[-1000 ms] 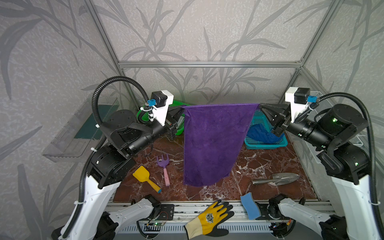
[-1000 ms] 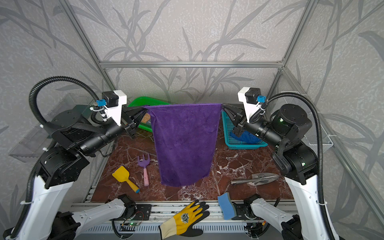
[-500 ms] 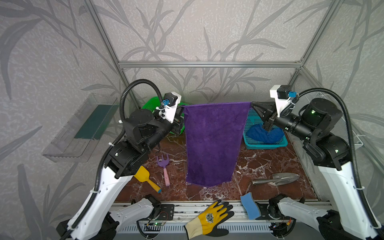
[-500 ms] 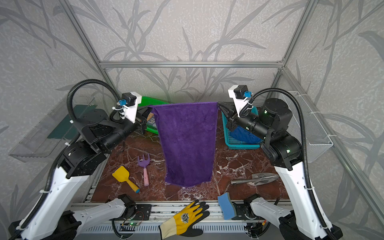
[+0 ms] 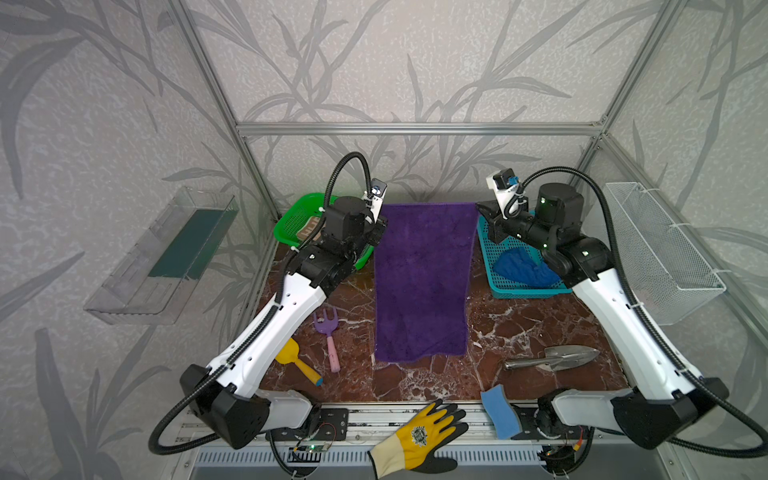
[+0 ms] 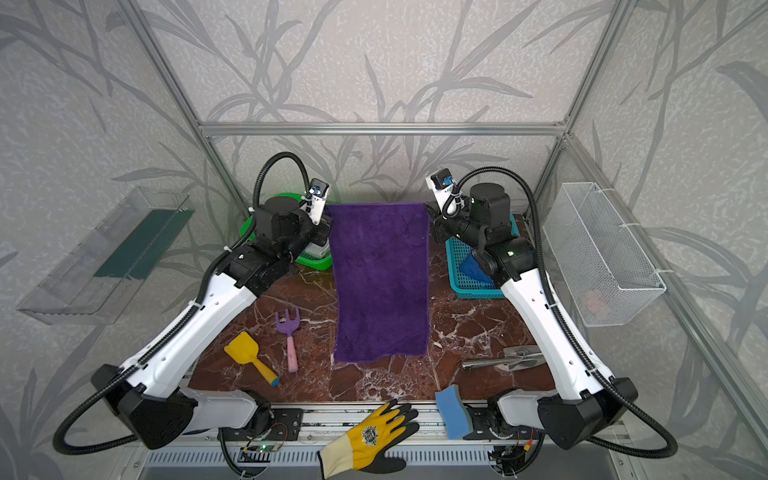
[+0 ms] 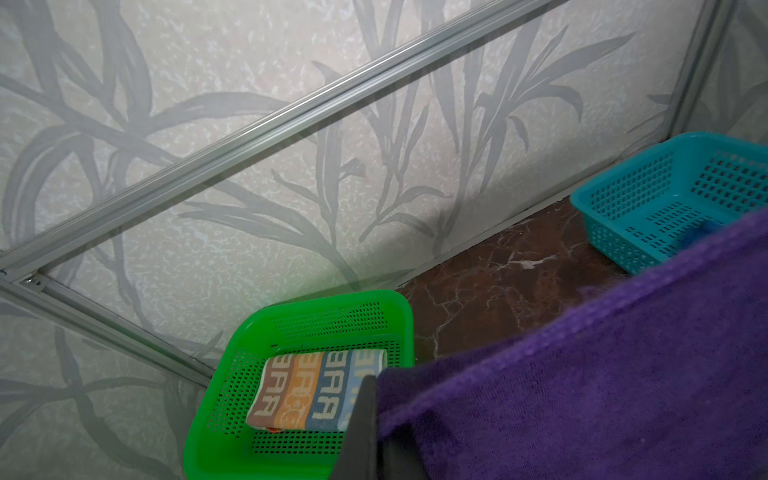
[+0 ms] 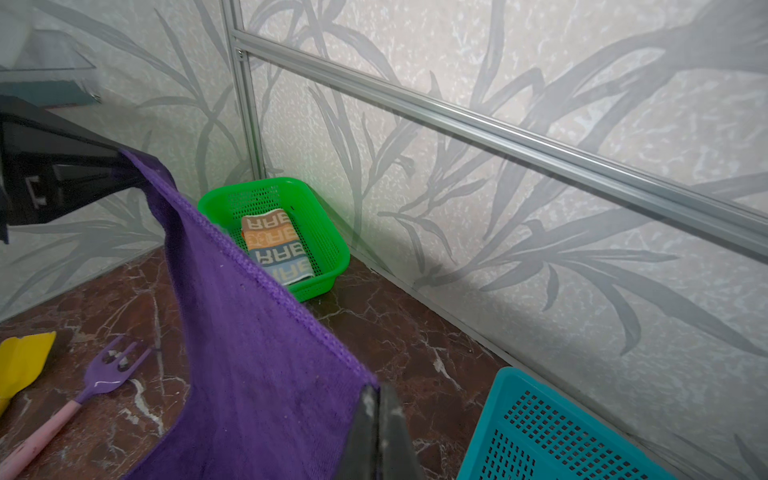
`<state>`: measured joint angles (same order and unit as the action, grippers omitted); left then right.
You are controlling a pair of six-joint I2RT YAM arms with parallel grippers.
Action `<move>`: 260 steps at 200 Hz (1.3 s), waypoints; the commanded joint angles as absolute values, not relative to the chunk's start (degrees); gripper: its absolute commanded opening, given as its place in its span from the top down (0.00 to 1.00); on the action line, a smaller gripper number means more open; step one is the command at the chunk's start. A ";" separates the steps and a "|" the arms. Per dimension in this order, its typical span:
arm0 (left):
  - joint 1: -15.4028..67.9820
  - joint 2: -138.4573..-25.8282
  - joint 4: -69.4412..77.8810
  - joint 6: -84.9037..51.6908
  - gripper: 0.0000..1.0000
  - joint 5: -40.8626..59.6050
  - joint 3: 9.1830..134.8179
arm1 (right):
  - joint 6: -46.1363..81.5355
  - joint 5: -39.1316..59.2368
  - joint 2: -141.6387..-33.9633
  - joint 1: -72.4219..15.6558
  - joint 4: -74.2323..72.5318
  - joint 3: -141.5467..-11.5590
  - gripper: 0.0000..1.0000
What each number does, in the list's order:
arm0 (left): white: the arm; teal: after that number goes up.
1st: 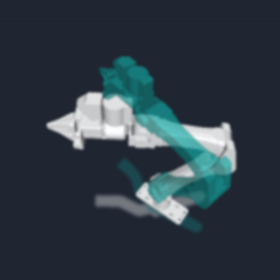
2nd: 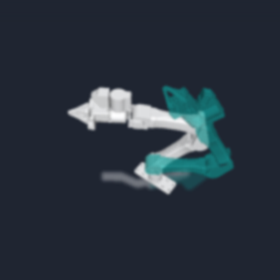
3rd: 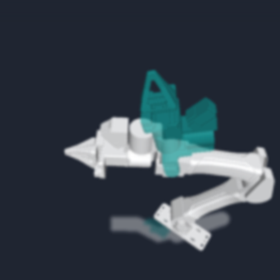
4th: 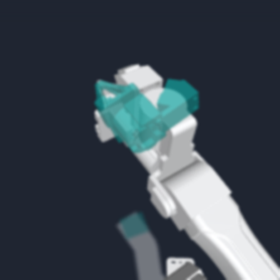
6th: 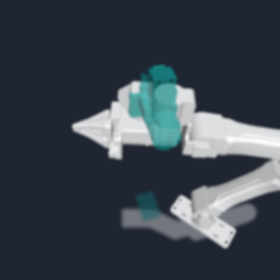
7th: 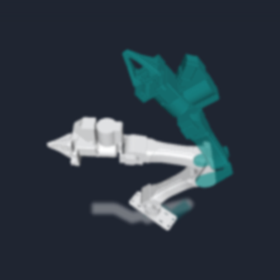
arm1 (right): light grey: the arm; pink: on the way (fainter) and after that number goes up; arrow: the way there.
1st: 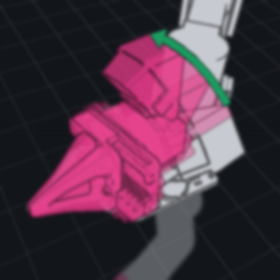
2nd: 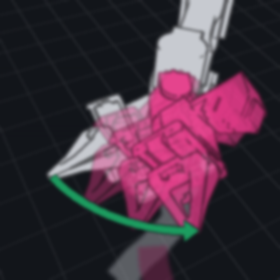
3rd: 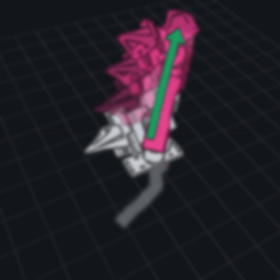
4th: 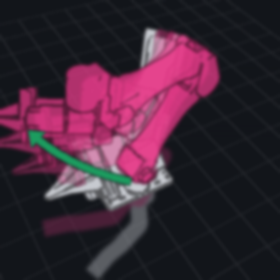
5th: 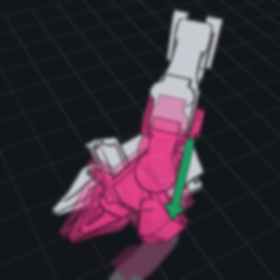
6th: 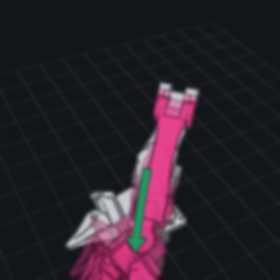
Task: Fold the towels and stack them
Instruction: 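Lower the spread purple towel onto the table centre with both grippers, then fold the held edge toward the robot with both grippers, laying it over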
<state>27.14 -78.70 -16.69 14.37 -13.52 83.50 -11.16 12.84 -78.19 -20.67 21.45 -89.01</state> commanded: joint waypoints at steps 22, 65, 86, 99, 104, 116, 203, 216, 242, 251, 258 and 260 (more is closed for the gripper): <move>22.36 -84.37 -11.08 13.55 1.00 -13.48 86.04 | -12.13 10.83 -85.78 -18.92 15.91 -91.20 1.00; 21.70 -89.77 -10.15 15.89 1.00 -10.00 84.05 | -12.73 10.59 -91.70 -18.50 12.95 -89.65 1.00; 21.62 -92.65 -11.51 15.83 1.00 -10.27 84.90 | -13.66 11.62 -94.54 -18.03 12.26 -89.21 1.00; 21.61 -94.04 -12.83 15.16 1.00 -10.29 85.34 | -14.45 12.25 -95.91 -17.77 11.98 -88.91 1.00; 21.56 -94.38 -13.28 14.76 1.00 -10.21 85.46 | -14.68 12.37 -96.28 -17.68 11.77 -88.69 1.00; 21.62 -94.82 -13.75 13.93 1.00 -9.67 84.97 | -15.42 13.33 -96.96 -17.43 11.35 -87.98 1.00; 22.95 -87.89 -16.20 8.62 1.00 -7.67 75.90 | -19.25 17.67 -95.78 -17.23 11.69 -79.64 1.00; 23.80 -86.25 -16.43 8.06 1.00 -7.68 73.50 | -19.29 17.73 -94.85 -17.23 11.60 -77.79 1.00; 26.06 -82.84 -16.58 7.25 1.00 -8.13 68.46 | -18.99 18.43 -93.03 -17.23 13.15 -74.57 1.00; 26.73 -81.93 -17.05 6.54 1.00 -8.06 67.01 | -18.91 18.54 -92.26 -17.23 13.85 -73.22 1.00; 27.17 -81.28 -17.42 5.76 1.00 -7.83 65.84 | -18.96 18.65 -91.71 -17.25 14.41 -72.18 1.00; 27.31 -81.12 -17.47 5.57 1.00 -7.76 65.55 | -18.91 18.70 -91.50 -17.23 14.52 -71.86 1.00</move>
<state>25.93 -84.09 -15.90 8.34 -7.81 68.62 -18.72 17.96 -95.50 -17.52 12.58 -74.37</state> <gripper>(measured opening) 0.047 0.047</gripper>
